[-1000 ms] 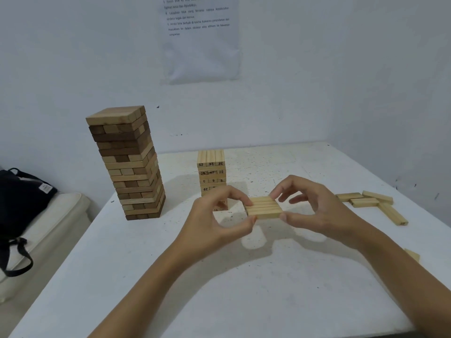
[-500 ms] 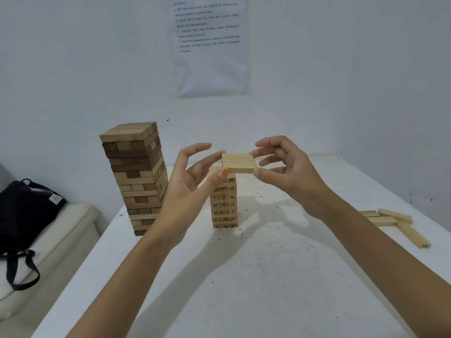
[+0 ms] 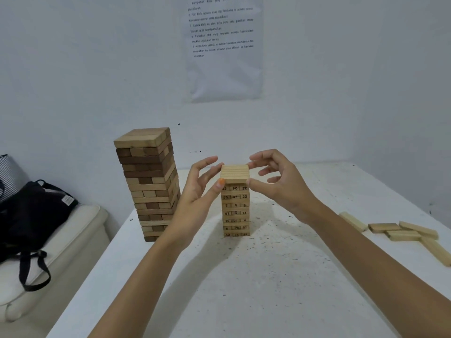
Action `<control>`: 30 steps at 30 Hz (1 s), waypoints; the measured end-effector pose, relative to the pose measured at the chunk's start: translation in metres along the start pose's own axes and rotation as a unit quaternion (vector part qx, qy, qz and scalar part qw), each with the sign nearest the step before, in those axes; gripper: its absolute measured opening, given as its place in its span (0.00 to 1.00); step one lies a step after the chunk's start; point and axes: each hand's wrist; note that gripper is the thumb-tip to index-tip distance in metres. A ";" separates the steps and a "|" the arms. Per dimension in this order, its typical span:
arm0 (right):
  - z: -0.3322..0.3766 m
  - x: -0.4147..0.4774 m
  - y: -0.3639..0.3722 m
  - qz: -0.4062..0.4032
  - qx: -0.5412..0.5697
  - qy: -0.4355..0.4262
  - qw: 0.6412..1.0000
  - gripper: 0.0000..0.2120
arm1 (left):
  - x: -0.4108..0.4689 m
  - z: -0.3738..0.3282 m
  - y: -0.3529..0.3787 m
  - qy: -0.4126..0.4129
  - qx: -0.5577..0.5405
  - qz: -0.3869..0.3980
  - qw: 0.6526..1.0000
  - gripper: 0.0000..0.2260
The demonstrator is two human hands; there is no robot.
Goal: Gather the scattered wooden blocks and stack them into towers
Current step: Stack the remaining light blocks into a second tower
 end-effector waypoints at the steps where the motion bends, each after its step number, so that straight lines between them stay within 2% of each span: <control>1: 0.000 0.000 0.001 0.000 -0.001 0.001 1.000 0.19 | 0.000 0.001 -0.001 -0.001 0.000 0.000 1.000 0.19; 24: -0.003 -0.004 0.007 -0.005 -0.008 0.031 0.999 0.18 | -0.004 -0.001 0.002 -0.043 0.024 -0.008 0.999 0.19; 28: 0.003 -0.010 0.008 0.005 0.043 0.062 0.997 0.20 | 0.001 -0.005 0.005 -0.078 0.039 -0.030 0.996 0.19; 30: 0.008 -0.013 0.011 -0.016 0.090 0.090 0.992 0.19 | 0.009 -0.005 0.006 -0.111 0.026 -0.078 0.990 0.20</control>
Point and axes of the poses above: each hand's wrist, its own x-axis towards the middle knuckle, its own y-axis out of the palm, z = x × y, and after that the axes turned 14 degrees about y, right-handed
